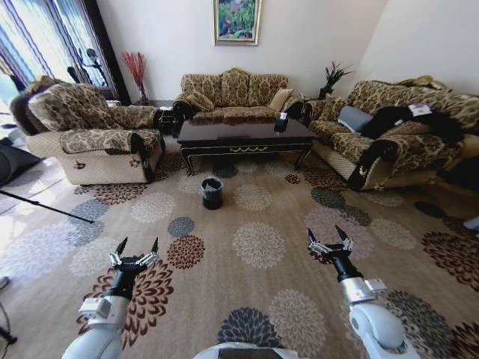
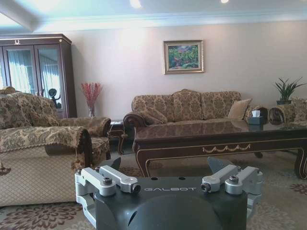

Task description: Move to the front of the table and pick up the trash from the floor, then place it into the trash bin.

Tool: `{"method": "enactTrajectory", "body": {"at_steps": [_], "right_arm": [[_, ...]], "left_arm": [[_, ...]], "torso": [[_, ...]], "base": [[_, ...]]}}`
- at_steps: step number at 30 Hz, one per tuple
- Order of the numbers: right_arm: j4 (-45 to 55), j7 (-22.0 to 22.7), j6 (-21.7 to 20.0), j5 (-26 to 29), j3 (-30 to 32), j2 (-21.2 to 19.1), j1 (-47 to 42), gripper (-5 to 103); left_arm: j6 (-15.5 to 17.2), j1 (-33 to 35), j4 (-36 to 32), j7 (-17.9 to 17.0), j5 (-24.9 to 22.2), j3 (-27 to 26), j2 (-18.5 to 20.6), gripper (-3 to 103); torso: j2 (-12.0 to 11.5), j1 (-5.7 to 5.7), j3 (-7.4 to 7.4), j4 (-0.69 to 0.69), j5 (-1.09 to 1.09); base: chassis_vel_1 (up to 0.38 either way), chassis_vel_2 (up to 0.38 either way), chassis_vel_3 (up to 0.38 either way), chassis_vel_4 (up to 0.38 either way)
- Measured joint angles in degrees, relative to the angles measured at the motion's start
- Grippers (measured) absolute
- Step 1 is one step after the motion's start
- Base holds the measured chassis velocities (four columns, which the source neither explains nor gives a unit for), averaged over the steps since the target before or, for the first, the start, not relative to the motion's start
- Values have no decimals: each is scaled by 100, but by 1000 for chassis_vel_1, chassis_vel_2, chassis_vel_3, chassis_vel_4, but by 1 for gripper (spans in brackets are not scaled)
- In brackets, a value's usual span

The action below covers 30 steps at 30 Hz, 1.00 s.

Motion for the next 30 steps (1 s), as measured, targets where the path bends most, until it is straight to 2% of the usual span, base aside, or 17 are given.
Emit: {"method": "enactTrajectory", "body": {"at_steps": [30], "right_arm": [[0,0,0,0,0,0,0,100]], "left_arm": [[0,0,0,0,0,0,0,100]], "torso": [[803,349,452,0,0]], "base": [[0,0,0,0]]}}
